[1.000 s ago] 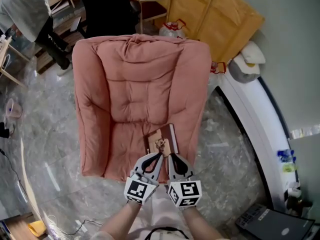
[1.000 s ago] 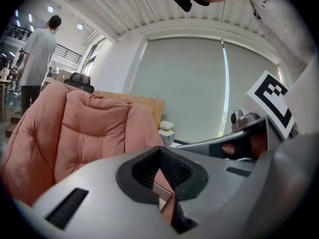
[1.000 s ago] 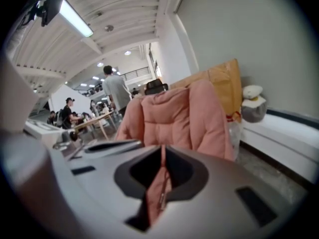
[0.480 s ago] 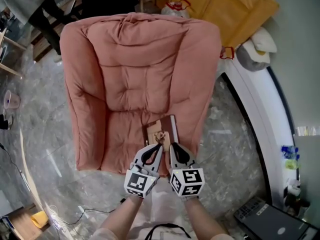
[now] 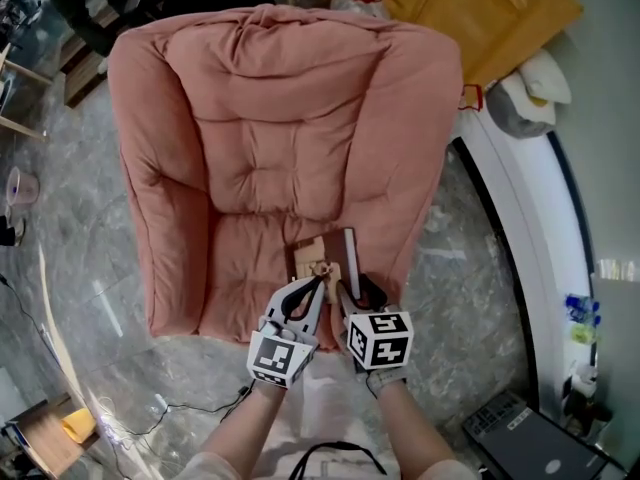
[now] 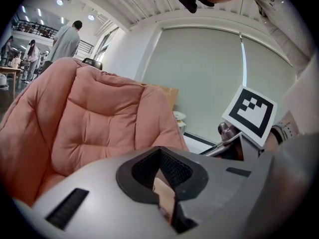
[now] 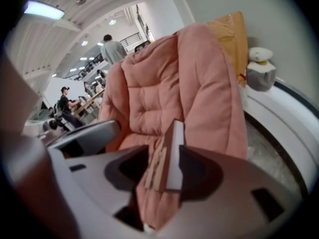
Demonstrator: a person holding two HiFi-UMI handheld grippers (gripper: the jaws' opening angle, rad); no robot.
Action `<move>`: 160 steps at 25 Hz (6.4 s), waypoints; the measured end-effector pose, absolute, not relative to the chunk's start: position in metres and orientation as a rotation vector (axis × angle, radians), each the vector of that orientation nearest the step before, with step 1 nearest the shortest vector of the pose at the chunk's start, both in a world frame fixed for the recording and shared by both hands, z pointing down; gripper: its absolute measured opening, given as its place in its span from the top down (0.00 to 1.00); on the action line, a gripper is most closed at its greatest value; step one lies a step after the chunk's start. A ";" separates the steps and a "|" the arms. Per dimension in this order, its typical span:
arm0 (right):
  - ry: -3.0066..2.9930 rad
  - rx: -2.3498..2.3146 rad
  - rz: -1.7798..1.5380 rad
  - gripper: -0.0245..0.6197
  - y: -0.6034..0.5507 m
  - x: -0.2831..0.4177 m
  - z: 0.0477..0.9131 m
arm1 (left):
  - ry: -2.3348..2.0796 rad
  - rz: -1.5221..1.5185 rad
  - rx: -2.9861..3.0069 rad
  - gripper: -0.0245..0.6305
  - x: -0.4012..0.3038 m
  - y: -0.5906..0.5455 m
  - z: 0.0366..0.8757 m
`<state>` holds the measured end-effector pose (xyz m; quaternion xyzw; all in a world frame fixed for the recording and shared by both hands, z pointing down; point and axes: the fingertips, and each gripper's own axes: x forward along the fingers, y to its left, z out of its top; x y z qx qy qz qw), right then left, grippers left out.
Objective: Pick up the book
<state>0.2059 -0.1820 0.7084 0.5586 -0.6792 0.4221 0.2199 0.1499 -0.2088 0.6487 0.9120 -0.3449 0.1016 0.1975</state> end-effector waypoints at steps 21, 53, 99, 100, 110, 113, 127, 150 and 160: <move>-1.739 1.347 1.428 0.64 -0.187 0.211 0.758 | -1.018 0.317 2.455 0.93 0.151 -0.236 0.682; -1.687 1.173 1.533 0.70 -0.180 0.178 0.770 | -1.142 0.311 2.397 0.93 0.115 -0.249 0.688; -1.838 1.378 1.830 0.71 -0.191 0.164 0.662 | -1.304 0.262 2.455 0.93 0.023 -0.212 0.592; -1.845 1.376 1.836 0.71 -0.193 0.164 0.659 | -1.308 0.259 2.455 0.93 0.021 -0.211 0.590; -1.939 1.364 1.883 0.72 -0.206 0.161 0.621 | -1.366 0.227 2.460 0.93 -0.002 -0.211 0.564; -1.963 1.360 1.889 0.72 -0.209 0.158 0.612 | -1.390 0.213 2.465 0.93 -0.010 -0.213 0.556; -2.047 1.369 1.975 0.71 -0.214 0.156 0.575 | -1.452 0.144 2.490 0.93 -0.036 -0.214 0.524; -2.214 1.311 2.165 0.71 -0.218 0.143 0.516 | -1.600 0.100 2.514 0.93 -0.088 -0.218 0.480; -2.346 1.285 2.234 0.71 -0.226 0.135 0.491 | -1.680 0.107 2.497 0.93 -0.108 -0.223 0.469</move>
